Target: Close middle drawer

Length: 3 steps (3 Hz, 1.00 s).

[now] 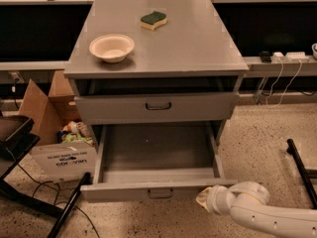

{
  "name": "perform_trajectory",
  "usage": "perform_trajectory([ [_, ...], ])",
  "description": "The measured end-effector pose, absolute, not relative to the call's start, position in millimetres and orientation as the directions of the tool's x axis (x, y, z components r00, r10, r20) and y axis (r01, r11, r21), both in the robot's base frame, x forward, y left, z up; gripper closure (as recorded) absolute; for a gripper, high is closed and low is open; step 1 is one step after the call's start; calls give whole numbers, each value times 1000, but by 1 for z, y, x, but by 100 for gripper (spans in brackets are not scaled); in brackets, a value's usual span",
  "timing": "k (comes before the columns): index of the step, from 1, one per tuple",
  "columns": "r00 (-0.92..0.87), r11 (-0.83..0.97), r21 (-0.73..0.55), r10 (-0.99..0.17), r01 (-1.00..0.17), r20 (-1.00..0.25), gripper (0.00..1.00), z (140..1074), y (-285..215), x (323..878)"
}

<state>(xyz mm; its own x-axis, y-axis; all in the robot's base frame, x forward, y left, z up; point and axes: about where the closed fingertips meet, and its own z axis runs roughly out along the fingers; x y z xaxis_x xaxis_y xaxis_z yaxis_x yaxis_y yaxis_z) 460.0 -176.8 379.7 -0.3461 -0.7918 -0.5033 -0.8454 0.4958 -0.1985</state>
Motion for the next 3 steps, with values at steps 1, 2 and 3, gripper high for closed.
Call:
perform_trajectory([
  [1,-343,495,-203,-792,-845,-504,100,380,-176,460],
  [2,-318,486,-235,-798,-842,-512,100,378,-171,460],
  [3,-405,592,-226,-736,-774,-542,100,360,-172,469],
])
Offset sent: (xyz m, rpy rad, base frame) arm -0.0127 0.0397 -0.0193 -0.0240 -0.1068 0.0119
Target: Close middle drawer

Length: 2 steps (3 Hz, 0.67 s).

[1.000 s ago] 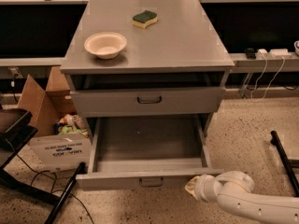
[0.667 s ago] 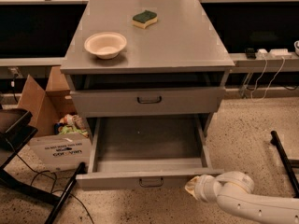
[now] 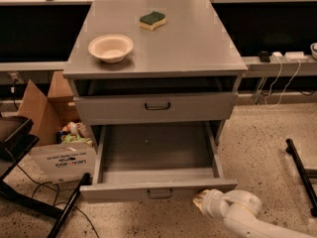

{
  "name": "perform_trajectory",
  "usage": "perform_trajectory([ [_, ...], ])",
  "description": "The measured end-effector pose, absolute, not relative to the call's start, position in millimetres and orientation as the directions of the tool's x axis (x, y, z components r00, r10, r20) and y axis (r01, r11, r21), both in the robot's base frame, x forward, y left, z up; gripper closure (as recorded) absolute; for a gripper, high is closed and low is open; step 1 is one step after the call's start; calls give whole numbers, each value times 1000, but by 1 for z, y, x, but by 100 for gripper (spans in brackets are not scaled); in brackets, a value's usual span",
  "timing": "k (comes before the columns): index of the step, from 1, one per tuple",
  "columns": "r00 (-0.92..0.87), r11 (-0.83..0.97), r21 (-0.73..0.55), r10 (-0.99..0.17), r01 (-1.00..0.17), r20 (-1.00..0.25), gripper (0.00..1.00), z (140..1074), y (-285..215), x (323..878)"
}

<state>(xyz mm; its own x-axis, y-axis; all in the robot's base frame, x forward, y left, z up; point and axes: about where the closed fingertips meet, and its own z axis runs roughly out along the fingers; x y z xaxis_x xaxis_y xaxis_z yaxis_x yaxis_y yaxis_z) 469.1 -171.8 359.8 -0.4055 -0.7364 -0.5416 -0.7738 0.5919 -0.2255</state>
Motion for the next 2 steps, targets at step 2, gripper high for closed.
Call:
perform_trajectory([
  [2,-369,592,-273,-736,-758,-568,100,348,-145,498],
])
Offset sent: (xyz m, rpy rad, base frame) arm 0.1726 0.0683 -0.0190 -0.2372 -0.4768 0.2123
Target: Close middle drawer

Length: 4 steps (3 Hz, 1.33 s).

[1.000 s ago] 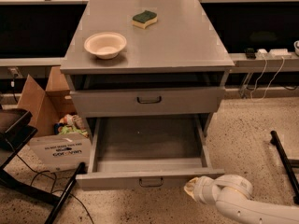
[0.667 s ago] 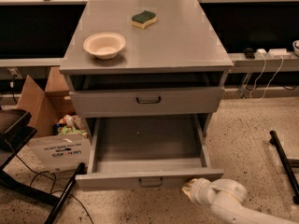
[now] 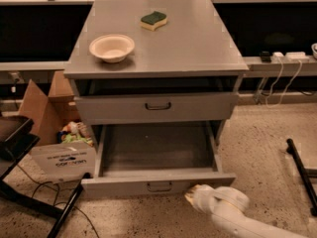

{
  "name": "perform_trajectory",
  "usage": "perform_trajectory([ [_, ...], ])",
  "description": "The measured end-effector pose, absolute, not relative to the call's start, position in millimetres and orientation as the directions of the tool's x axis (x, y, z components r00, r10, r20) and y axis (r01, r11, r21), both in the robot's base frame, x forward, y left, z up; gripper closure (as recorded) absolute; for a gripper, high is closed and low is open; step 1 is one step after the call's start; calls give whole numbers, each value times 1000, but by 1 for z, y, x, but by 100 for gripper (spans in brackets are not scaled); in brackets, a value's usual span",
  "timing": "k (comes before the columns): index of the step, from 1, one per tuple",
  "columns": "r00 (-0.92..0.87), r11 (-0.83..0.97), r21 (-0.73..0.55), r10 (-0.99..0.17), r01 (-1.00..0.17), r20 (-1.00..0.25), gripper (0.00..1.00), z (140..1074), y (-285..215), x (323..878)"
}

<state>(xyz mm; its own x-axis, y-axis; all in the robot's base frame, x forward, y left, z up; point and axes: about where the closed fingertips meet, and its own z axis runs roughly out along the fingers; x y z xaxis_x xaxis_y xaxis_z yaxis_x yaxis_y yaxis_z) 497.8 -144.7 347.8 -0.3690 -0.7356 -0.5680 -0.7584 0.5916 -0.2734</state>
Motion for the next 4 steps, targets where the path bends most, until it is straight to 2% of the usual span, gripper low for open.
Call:
perform_trajectory([
  [4,-261,536,-382,-776,-753,-574,100,357,-125,547],
])
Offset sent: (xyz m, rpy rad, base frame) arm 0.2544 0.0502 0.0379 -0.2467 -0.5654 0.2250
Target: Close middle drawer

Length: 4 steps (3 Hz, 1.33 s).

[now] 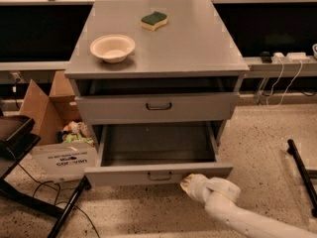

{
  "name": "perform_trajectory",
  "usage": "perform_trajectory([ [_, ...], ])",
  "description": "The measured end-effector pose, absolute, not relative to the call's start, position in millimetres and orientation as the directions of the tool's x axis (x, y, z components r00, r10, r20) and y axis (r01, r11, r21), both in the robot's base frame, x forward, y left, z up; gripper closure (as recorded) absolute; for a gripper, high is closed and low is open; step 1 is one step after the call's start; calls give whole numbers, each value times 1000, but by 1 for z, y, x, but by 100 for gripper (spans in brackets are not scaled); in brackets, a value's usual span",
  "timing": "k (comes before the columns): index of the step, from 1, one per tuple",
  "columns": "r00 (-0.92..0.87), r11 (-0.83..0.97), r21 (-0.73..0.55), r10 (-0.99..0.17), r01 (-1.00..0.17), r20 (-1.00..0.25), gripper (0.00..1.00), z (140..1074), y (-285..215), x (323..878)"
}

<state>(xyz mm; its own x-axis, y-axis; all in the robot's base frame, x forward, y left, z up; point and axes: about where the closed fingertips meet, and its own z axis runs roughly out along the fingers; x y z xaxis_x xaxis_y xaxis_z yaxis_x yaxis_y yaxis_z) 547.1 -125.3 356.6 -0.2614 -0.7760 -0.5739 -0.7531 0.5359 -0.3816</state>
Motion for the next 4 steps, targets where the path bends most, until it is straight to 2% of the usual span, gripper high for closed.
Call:
perform_trajectory([
  [3,-220,515,-423,-790,-746,-573,100,364,-119,564],
  [4,-159,447,-495,-840,-745,-519,100,360,-114,573],
])
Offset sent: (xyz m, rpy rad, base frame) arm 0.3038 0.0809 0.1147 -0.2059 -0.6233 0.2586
